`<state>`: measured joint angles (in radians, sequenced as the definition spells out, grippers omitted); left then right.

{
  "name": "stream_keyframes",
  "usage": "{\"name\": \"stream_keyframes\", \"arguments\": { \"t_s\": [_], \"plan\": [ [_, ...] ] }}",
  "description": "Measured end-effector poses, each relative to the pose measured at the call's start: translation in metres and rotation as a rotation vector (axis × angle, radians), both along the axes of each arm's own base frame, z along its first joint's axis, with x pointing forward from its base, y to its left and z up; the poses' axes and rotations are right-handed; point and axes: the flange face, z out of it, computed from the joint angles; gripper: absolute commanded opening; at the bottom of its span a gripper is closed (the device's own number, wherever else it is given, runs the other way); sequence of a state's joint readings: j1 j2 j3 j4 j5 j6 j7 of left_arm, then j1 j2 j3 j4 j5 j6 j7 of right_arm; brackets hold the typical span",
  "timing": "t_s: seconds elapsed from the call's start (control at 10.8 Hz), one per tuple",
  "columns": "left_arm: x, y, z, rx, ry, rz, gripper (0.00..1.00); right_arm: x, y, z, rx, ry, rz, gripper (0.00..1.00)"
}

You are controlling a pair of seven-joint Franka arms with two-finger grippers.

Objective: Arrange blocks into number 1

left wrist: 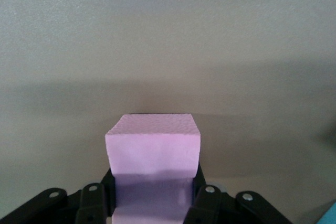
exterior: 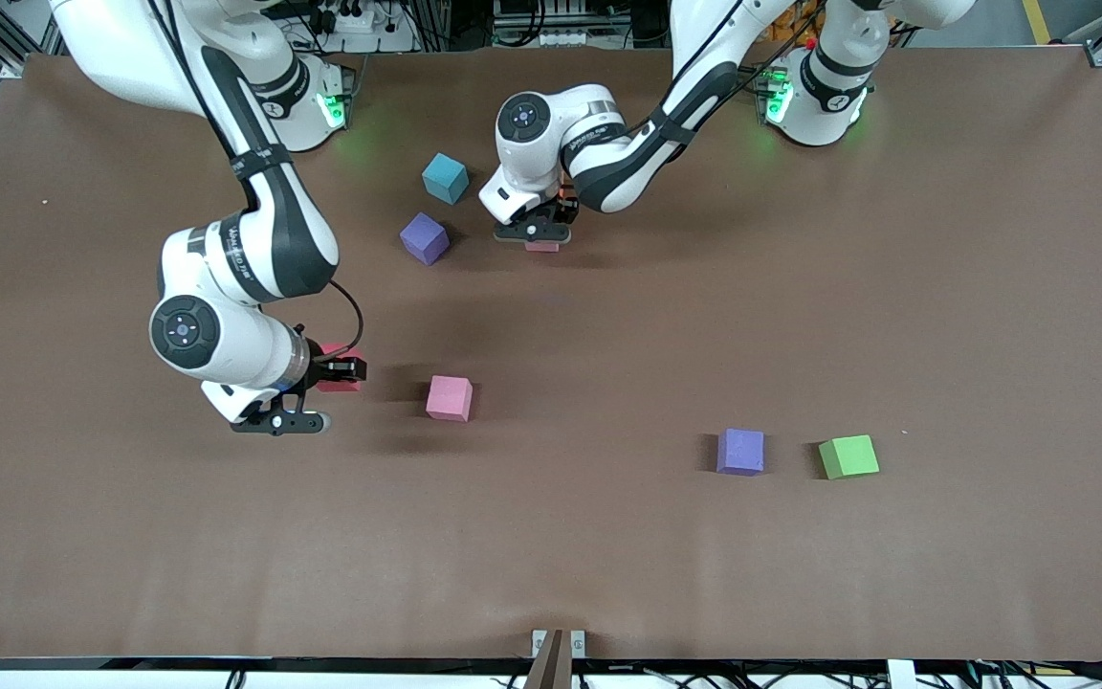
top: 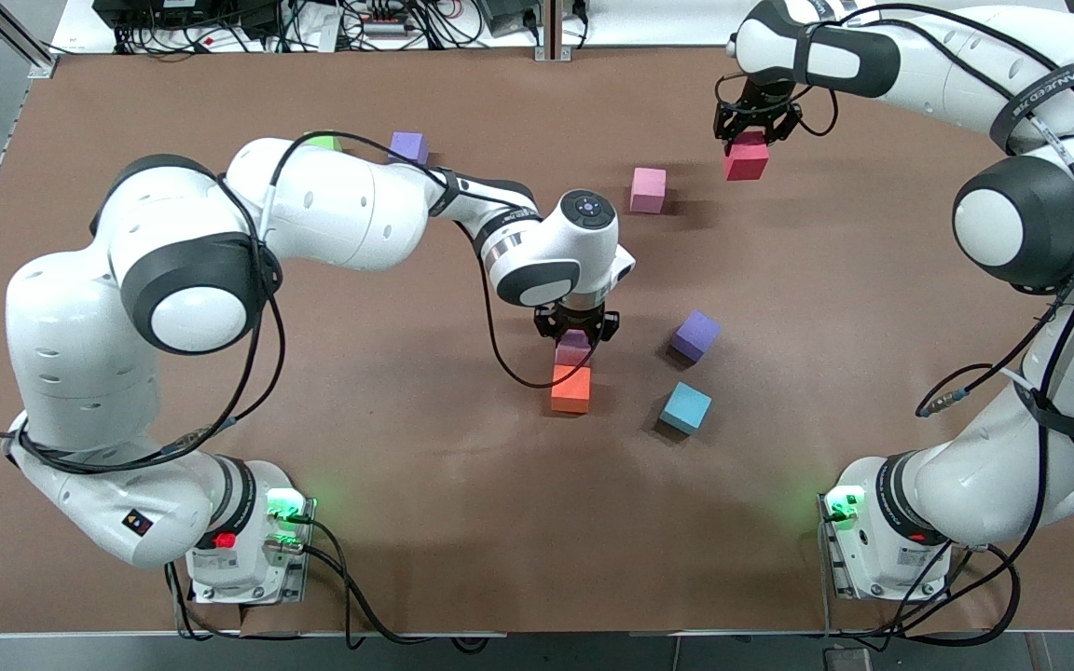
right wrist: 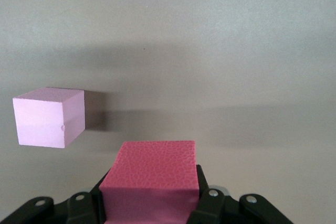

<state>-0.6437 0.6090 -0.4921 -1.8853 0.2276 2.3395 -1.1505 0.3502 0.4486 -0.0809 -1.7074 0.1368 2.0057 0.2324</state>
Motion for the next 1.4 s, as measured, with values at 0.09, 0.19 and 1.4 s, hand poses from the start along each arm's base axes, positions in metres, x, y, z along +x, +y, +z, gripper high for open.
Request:
{"name": "stream_keyframes", "arguments": {
  "t_s": [0.09, 0.19, 1.4],
  "plan": [
    [0.000, 0.001, 0.000, 0.001, -0.001, 0.000, 0.00, 0.000, -0.001, 0.000, -0.002, 0.002, -0.006, 0.46],
    [0.001, 0.001, 0.000, 0.000, -0.001, 0.001, 0.02, -0.001, -0.001, 0.002, -0.004, 0.007, -0.019, 0.46],
    [0.035, -0.002, 0.062, -0.092, -0.090, 0.078, 1.00, -0.013, 0.017, 0.013, -0.016, 0.021, -0.060, 0.47]
  ]
}}
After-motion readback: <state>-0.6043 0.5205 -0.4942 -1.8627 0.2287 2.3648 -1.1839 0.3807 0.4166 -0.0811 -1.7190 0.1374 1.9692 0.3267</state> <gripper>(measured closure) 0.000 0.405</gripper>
